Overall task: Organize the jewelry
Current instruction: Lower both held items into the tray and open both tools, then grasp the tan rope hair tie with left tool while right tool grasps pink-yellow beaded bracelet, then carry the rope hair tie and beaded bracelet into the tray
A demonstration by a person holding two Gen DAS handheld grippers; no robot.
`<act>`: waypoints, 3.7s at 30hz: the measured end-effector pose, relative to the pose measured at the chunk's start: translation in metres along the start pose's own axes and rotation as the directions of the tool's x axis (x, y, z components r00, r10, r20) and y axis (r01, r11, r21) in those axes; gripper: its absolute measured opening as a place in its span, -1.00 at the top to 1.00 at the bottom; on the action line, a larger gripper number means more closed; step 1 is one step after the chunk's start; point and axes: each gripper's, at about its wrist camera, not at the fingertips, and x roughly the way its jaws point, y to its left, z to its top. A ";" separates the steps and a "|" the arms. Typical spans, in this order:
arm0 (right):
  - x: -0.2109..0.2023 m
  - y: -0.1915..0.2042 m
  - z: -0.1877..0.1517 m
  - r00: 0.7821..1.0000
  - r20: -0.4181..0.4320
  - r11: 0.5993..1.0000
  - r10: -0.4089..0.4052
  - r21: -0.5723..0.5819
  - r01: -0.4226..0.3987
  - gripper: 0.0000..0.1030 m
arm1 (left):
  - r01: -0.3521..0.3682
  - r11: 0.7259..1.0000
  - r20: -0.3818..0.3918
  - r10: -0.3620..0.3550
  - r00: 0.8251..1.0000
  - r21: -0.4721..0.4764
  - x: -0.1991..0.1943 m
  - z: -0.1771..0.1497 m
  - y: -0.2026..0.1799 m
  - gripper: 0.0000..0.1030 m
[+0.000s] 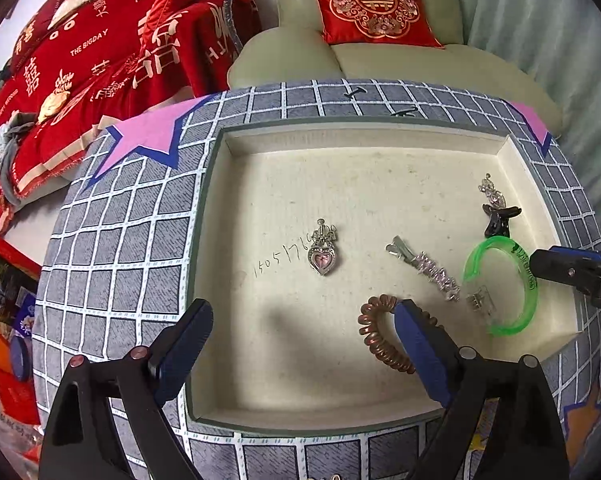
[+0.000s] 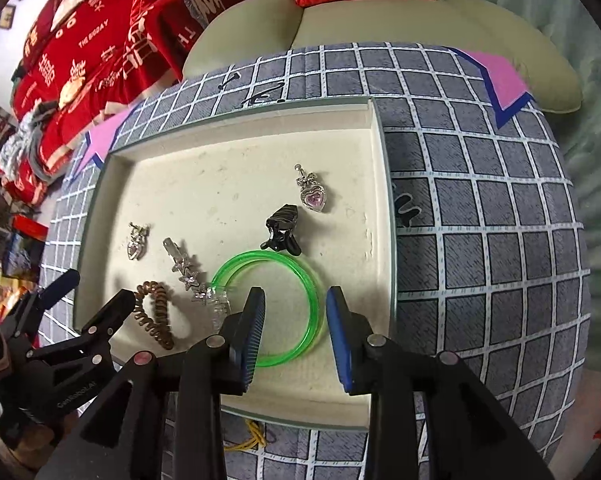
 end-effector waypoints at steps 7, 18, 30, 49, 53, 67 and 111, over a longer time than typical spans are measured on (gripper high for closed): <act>-0.022 -0.008 -0.011 0.997 0.037 0.995 0.071 0.063 -0.073 -0.08 | -0.004 1.000 0.050 0.004 0.999 0.002 -0.022 -0.007 0.007 -1.00; -0.051 0.000 -0.043 0.983 0.078 0.981 0.167 0.090 -0.174 -0.82 | -0.004 1.000 0.072 0.005 0.997 -0.022 -0.061 -0.042 0.023 -1.00; -0.046 0.018 -0.097 0.991 -0.024 0.991 0.129 0.051 -0.127 -0.99 | 0.008 0.999 -0.036 -0.010 0.999 -0.052 -0.058 -0.101 0.044 -1.00; -0.019 0.020 -0.170 0.988 -0.157 1.000 0.000 0.002 0.000 -0.99 | 0.106 0.993 -0.135 -0.111 0.985 -0.044 -0.032 -0.130 0.030 -0.69; -0.013 0.026 -0.177 0.986 -0.165 1.000 -0.022 -0.026 0.018 -0.99 | 0.122 0.991 -0.143 -0.129 0.981 -0.051 -0.030 -0.129 0.029 -0.60; 0.006 0.061 -0.196 0.966 -0.126 0.952 -0.226 -0.240 0.191 -0.55 | 0.157 0.987 -0.138 -0.161 0.977 -0.040 -0.026 -0.125 0.014 0.01; -0.078 0.033 -0.128 0.999 0.019 0.999 0.043 0.002 -0.043 0.80 | 0.242 0.967 0.069 -0.237 0.969 -0.079 -0.109 -0.096 0.044 0.67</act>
